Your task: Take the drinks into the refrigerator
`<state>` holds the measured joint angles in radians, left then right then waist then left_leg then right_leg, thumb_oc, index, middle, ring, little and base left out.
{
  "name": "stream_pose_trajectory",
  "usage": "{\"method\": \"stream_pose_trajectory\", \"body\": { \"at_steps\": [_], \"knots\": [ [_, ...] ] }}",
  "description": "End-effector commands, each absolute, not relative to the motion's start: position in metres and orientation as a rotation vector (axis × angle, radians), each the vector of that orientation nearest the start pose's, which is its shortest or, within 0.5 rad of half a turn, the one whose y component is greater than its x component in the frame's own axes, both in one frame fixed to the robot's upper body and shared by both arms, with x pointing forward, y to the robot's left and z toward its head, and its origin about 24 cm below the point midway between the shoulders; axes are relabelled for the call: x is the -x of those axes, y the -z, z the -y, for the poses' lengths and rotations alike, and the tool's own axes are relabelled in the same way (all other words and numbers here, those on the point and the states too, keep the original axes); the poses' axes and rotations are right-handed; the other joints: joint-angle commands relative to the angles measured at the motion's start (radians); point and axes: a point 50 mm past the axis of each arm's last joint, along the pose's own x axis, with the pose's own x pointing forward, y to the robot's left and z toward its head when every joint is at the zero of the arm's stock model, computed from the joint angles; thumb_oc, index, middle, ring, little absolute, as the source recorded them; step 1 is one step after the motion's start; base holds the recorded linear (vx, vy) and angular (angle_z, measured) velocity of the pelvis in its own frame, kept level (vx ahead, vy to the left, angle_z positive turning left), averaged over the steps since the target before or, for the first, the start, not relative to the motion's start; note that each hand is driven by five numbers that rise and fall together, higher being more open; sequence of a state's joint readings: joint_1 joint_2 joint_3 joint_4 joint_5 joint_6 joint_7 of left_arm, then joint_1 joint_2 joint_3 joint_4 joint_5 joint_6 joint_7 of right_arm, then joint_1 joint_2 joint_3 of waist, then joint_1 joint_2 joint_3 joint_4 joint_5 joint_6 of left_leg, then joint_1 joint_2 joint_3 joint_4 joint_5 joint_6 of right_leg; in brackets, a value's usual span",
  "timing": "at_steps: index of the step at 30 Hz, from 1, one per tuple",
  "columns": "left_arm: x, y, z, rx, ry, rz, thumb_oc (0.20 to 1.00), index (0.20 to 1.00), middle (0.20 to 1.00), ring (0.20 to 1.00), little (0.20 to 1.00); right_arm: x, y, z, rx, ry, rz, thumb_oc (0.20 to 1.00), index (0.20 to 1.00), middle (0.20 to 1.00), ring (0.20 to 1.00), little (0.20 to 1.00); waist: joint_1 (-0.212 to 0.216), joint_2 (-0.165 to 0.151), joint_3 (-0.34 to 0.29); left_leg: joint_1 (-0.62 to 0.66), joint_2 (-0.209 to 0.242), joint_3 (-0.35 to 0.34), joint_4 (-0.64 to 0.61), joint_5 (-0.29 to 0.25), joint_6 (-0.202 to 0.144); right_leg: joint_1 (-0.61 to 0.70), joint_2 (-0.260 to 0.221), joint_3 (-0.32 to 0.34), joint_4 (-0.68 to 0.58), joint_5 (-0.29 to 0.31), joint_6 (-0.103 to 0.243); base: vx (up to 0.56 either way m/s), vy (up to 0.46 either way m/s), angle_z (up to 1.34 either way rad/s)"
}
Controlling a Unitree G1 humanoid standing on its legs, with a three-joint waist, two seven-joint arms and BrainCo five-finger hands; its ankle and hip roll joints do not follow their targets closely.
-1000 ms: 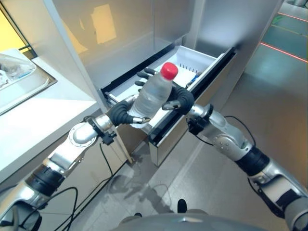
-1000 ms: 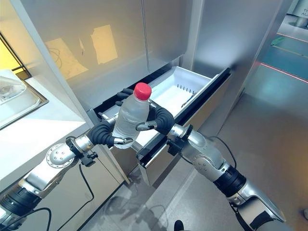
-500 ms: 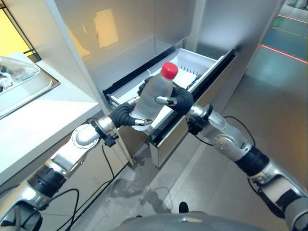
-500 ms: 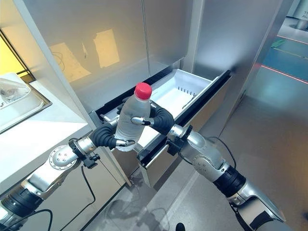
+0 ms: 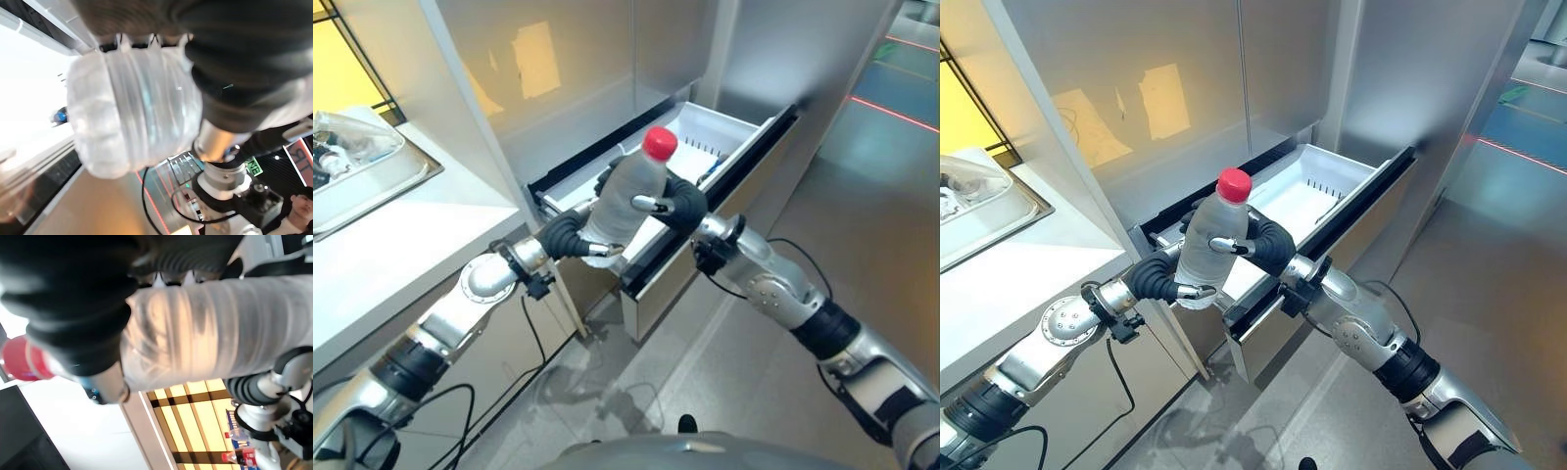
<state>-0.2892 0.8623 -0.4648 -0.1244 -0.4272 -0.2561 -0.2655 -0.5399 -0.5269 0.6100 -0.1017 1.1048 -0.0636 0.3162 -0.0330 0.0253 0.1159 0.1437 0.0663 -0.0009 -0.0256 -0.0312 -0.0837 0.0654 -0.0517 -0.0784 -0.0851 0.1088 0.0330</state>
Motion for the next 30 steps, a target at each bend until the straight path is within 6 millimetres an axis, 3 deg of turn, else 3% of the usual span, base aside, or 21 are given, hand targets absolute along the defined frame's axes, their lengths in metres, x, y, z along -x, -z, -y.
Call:
{"method": "stream_pose_trajectory", "body": {
  "at_steps": [1, 4, 5, 13, 25, 30],
  "knots": [
    [-0.285, -0.185, -0.153, -0.255, 0.66, 0.477, 1.0, 1.0, 1.0, 1.0, 1.0, -0.225, -0.165, 0.003, -0.762, -1.401, 0.087, 0.2, 0.2, 0.2, 0.2, 0.2, 0.0, -0.038, 0.002, -0.038, -0.035, -0.004, 0.069, -0.058, 0.045, 0.027, -0.032, -0.024, 0.145, -0.19, 0.038, 0.0, 0.0, 0.0],
    [-0.283, -0.182, -0.153, -0.229, 0.671, 0.458, 1.0, 1.0, 1.0, 1.0, 1.0, -0.226, -0.164, 0.005, -0.775, -1.376, 0.083, 0.2, 0.2, 0.2, 0.2, 0.2, -0.001, -0.037, 0.004, -0.039, -0.035, -0.003, 0.069, -0.058, 0.045, 0.025, -0.032, -0.025, 0.147, -0.19, 0.038, 0.0, 0.0, 0.0],
    [-0.278, -0.171, -0.152, -0.172, 0.697, 0.389, 1.0, 1.0, 1.0, 1.0, 1.0, -0.233, -0.16, 0.013, -0.834, -1.273, 0.077, 0.2, 0.2, 0.2, 0.2, 0.2, -0.002, -0.033, 0.008, -0.04, -0.036, -0.006, 0.067, -0.055, 0.046, 0.022, -0.031, -0.028, 0.149, -0.189, 0.038, 0.0, 0.0, 0.0],
    [-0.269, -0.133, -0.161, -0.067, 0.661, 0.215, 1.0, 1.0, 1.0, 1.0, 1.0, -0.242, -0.159, 0.021, -0.91, -1.142, 0.094, 0.2, 0.2, 0.2, 0.2, 0.2, 0.0, -0.028, 0.01, -0.04, -0.033, -0.006, 0.063, -0.054, 0.047, 0.019, -0.033, -0.031, 0.151, -0.192, 0.039, 0.0, 0.0, 0.0],
    [-0.246, -0.101, -0.18, 0.033, 0.553, 0.11, 1.0, 1.0, 1.0, 1.0, 1.0, -0.253, -0.171, 0.042, -0.921, -1.034, 0.201, 0.2, 0.2, 0.2, 0.2, 0.2, 0.011, -0.028, 0.014, -0.041, -0.033, -0.008, 0.062, -0.056, 0.049, 0.018, -0.032, -0.037, 0.151, -0.194, 0.039, 0.0, 0.0, 0.01],
    [-0.228, -0.081, -0.202, 0.069, 0.429, 0.06, 1.0, 1.0, 1.0, 1.0, 1.0, -0.281, -0.199, 0.08, -0.766, -0.886, 0.394, 0.2, 0.2, 0.2, 0.2, 0.2, 0.029, -0.035, 0.011, -0.042, -0.033, -0.011, 0.059, -0.056, 0.052, 0.019, -0.031, -0.04, 0.147, -0.193, 0.04, 0.01, 0.0, -0.02]
  ]
}}
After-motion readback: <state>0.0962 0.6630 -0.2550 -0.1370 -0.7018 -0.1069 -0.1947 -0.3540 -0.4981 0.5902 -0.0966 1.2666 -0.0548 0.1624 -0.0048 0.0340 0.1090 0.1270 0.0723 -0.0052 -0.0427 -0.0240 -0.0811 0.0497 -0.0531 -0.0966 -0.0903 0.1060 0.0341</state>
